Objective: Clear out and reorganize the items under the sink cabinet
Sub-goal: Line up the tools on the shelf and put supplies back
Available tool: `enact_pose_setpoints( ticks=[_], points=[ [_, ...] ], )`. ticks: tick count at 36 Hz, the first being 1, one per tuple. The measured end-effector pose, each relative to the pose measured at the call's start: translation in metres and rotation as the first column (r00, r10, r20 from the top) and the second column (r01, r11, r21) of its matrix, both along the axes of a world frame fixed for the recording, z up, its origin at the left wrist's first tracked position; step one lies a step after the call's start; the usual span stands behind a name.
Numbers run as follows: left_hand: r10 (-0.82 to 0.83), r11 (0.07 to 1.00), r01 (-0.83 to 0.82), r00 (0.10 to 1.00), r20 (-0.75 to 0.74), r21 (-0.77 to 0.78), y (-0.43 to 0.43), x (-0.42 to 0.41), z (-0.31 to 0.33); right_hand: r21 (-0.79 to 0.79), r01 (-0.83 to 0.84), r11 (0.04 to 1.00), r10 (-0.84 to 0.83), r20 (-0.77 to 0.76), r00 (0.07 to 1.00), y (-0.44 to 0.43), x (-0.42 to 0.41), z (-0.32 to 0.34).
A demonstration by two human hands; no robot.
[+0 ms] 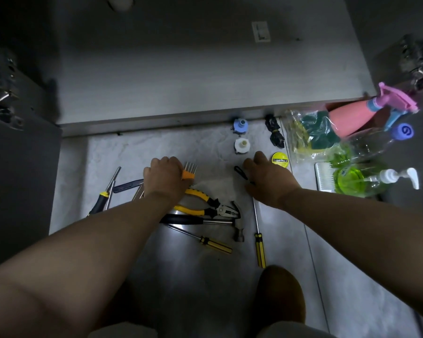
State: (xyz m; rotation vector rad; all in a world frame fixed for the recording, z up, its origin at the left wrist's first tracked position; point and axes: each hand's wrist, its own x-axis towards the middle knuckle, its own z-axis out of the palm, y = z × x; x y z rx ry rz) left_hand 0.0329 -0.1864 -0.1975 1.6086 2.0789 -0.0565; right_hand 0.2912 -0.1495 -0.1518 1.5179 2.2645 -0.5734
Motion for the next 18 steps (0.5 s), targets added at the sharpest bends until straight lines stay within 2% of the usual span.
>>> enact_pose_setpoints(
  ticks=[3,6,8,11,13,15,16,18],
  points=[
    [0.01,1.0,-0.01,1.0,-0.009,0.019,0.002,0.009,-0.002,-0.028,-0.005,1.0,0.003,-0.076,0.997,-0.003,-0.002,-0.002],
    [0.007,0.997,-0.013,0.996,0.086,0.075,0.0,0.013,-0.001,-0.05,0.005,0.999,-0.013,-0.167,0.986,-0.006,-0.006,-0.004],
    [0.019,0.996,-0.039,0.97,0.244,0.077,-0.002,0.015,0.001,-0.077,0.051,0.996,-0.066,-0.217,0.974,-0.008,-0.011,-0.006],
    [0.086,0.992,-0.121,0.868,0.49,0.039,-0.004,0.022,0.007,-0.173,0.223,0.959,-0.264,-0.269,0.926,-0.006,-0.02,-0.006],
    [0.096,0.991,-0.132,0.805,0.586,0.02,-0.002,0.029,0.01,-0.328,0.369,0.87,-0.47,-0.325,0.821,-0.005,-0.027,-0.004],
    [0.105,0.993,-0.117,0.759,0.642,-0.024,0.004,0.036,0.012,-0.539,0.44,0.718,-0.672,-0.373,0.64,-0.004,-0.032,-0.001],
    [0.123,0.992,-0.119,0.728,0.675,-0.052,0.007,0.041,0.013,-0.605,0.441,0.663,-0.727,-0.381,0.571,-0.003,-0.033,0.001],
    [0.161,0.986,-0.141,0.666,0.728,-0.088,0.012,0.049,0.013,-0.683,0.417,0.6,-0.779,-0.381,0.497,0.0,-0.032,0.004]
  ],
)
